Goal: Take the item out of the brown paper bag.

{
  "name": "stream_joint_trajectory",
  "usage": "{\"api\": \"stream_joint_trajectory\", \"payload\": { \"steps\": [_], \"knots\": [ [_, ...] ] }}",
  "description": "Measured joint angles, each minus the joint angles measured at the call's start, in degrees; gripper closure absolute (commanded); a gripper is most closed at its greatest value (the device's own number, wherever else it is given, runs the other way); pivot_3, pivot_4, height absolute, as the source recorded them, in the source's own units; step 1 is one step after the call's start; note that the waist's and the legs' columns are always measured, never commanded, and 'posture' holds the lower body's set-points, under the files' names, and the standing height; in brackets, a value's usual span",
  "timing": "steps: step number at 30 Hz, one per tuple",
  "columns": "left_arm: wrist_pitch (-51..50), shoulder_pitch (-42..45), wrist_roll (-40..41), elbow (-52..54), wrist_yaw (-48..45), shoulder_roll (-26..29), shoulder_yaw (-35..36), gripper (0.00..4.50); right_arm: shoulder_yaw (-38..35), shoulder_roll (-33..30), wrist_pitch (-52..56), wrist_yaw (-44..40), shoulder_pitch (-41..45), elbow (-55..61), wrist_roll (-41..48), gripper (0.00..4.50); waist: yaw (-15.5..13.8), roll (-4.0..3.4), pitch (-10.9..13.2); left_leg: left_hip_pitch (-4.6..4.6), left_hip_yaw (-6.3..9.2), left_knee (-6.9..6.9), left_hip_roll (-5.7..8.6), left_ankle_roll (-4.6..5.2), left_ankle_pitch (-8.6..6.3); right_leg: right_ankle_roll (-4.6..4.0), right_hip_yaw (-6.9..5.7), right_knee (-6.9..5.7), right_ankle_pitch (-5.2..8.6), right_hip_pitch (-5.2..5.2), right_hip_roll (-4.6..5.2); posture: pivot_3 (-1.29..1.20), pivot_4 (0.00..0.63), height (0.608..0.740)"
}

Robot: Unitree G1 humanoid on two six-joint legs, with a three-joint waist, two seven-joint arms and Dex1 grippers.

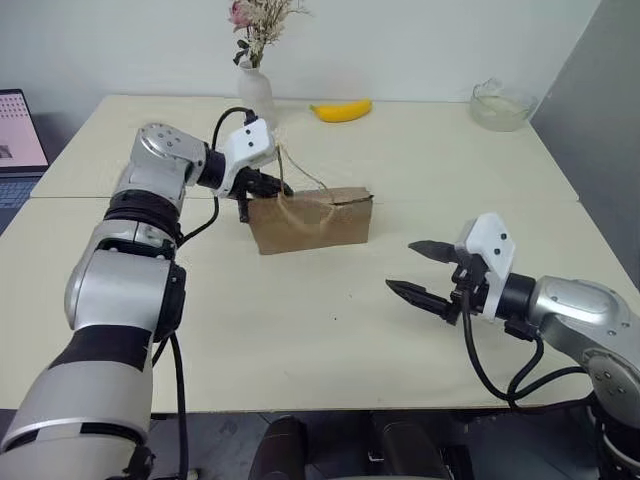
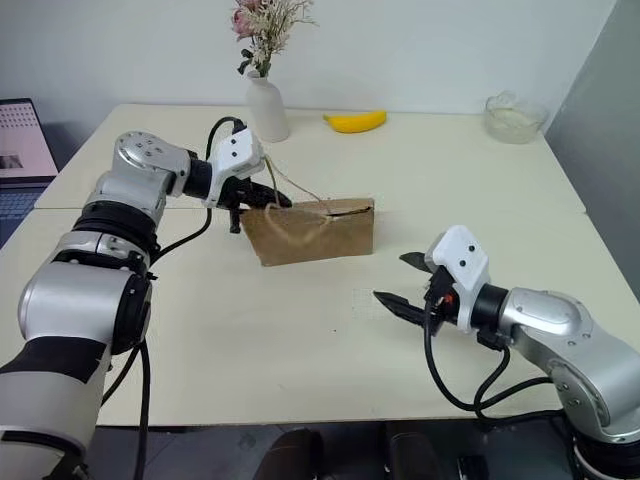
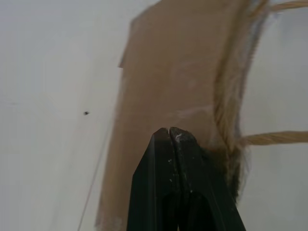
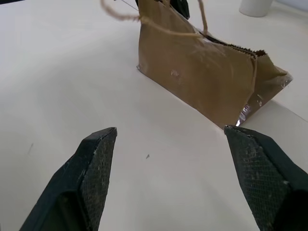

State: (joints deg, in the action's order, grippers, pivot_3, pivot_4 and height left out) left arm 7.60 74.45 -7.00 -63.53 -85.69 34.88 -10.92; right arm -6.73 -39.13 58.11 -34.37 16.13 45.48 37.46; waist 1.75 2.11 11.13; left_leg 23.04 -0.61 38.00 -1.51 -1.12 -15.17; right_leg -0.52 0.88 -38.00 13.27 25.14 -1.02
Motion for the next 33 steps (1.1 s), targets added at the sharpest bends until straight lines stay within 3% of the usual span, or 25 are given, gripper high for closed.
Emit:
{"api": "stream_joint_trajectory", "payload": {
  "steps": [6,12,15,18,25,28,33],
  "knots": [
    [-8.21,-14.25,5.28,22.62,-6.21,2.73,-0.68,4.48,0.10,-1.90,-0.57,-1.19,0.25,-1.13,1.09,0.74,0.11,-0.01,0.00,-0.06,0.19,0.06,-0.12,0.00,0.00,-0.01,0.08,-0.10,0.00,0.01,0.08,0.00,0.150,0.740],
    [-19.73,-26.44,10.32,46.38,-3.06,5.18,-0.32,4.48,0.97,-6.63,-2.67,-5.29,0.79,-3.33,1.87,0.74,-0.08,0.00,0.00,-0.08,0.33,0.16,-0.08,0.00,0.01,0.00,0.02,-0.13,-0.01,-0.08,0.08,0.00,0.150,0.740],
    [-16.76,-28.79,10.38,51.47,3.11,5.51,1.96,3.93,1.34,-8.12,-3.68,-7.01,0.96,-4.04,2.00,0.74,-0.14,0.01,-0.01,-0.09,0.34,0.17,-0.07,0.01,0.01,0.05,0.01,-0.13,-0.05,-0.11,0.09,0.00,0.150,0.740],
    [-15.76,-32.66,12.25,58.50,4.30,8.84,4.76,2.98,1.45,-9.35,-4.10,-8.33,0.92,-4.27,2.12,0.74,0.11,0.00,-0.01,-0.14,0.26,0.14,-0.09,0.01,0.01,0.06,0.10,-0.11,-0.05,-0.10,0.09,0.00,0.150,0.740],
    [-14.86,-52.83,17.76,75.72,4.11,14.81,7.88,0.78,2.42,-10.33,-4.05,-10.61,-0.50,-3.76,4.35,0.74,-0.08,0.00,-0.03,-0.19,0.29,0.12,-0.15,0.00,0.01,0.05,0.05,-0.11,-0.05,-0.13,0.10,0.00,0.150,0.740],
    [-10.64,-58.98,17.34,78.05,3.77,17.60,7.90,0.78,2.48,-10.46,-3.71,-10.66,-0.78,-3.17,5.27,0.74,-0.12,0.00,-0.03,-0.26,0.29,0.12,-0.13,0.00,0.02,0.02,0.03,-0.12,-0.09,-0.19,0.12,0.00,0.150,0.740],
    [-3.38,-59.62,14.59,78.72,6.38,16.19,5.06,0.78,3.51,-10.51,-3.58,-10.58,-0.85,-2.74,6.71,0.74,-0.67,0.04,-0.06,-0.61,0.29,0.16,-0.08,0.01,0.03,0.07,-0.01,0.05,-0.15,-0.71,0.13,0.00,0.150,0.740]
  ]
}}
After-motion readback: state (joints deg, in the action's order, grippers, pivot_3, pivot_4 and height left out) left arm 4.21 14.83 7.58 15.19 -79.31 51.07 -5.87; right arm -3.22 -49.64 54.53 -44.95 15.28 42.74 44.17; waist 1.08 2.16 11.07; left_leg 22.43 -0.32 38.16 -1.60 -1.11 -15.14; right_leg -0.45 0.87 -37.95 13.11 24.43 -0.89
